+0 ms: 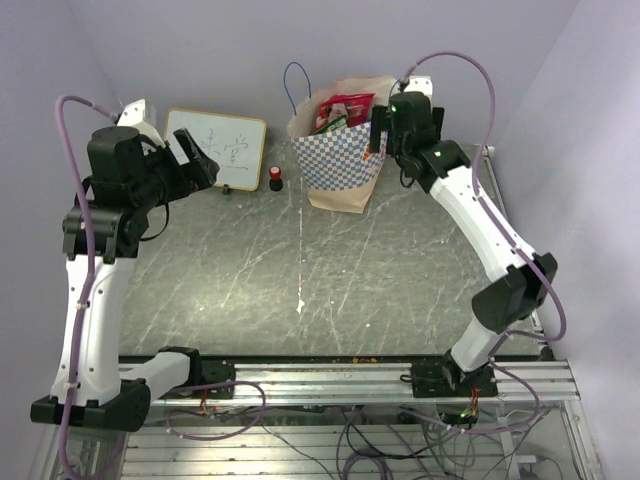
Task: Take the snacks out of the paper bag
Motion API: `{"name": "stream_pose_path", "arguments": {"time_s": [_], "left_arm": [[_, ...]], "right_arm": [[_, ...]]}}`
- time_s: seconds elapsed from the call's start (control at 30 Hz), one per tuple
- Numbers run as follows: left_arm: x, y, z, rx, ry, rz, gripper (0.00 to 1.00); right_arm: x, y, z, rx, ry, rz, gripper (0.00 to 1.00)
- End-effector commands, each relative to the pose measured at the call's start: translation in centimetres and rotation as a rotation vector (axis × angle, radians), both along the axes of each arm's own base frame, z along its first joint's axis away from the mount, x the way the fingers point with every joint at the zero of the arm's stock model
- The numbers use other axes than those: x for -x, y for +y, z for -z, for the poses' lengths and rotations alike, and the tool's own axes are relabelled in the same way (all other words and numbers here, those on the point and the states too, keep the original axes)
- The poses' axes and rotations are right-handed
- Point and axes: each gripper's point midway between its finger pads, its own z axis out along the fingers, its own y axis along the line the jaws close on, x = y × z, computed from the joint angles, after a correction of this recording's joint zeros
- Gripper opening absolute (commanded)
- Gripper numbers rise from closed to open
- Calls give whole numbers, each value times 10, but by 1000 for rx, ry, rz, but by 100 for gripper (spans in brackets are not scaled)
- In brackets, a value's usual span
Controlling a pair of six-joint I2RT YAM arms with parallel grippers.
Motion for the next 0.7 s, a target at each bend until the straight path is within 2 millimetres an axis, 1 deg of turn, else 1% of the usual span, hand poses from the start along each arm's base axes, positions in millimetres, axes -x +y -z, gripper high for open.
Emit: {"name": "stream_pose_path", "arguments": {"time_s": [0.0,0.03,0.13,0.23,0.27,0.3,0.37,0.43,0.47,0.53,0.57,0.63,0.67], "left_arm": [[-17,-13,-16,28,-51,52,96],[-20,-13,-19,25,-57,53,96],[-28,-10,-21,-9,-63,46,96],[-35,-4,-20,-46,-58,23,97],[-37,-3,-21,-53,-61,21,97],[-39,-2,-21,-60,-62,20,97],[-42,-2,-21,-71,-61,22,97],[-44,-1,-22,-85,-64,20,97],[-45,0,-21,-91,-64,18,97],[-46,2,-22,-111,-66,10,98],[-46,2,-22,-123,-68,8,98],[-45,2,-24,-145,-73,7,98],[-45,2,-24,-156,-73,4,99]], "right_arm": [[-43,16,-41,-76,-154,5,100],[-53,21,-37,-81,-151,5,100],[-77,32,-42,-103,-186,3,100],[-100,28,-50,-103,-237,59,100],[-104,25,-55,-110,-254,74,100],[-114,25,-48,-111,-250,89,100],[-123,23,-50,-130,-267,105,100],[-129,26,-51,-146,-289,98,100],[-132,27,-49,-153,-298,97,98],[-134,30,-46,-171,-312,87,91],[-136,30,-45,-183,-317,91,85],[-138,32,-42,-193,-319,96,65],[-140,32,-40,-191,-320,97,58]]}}
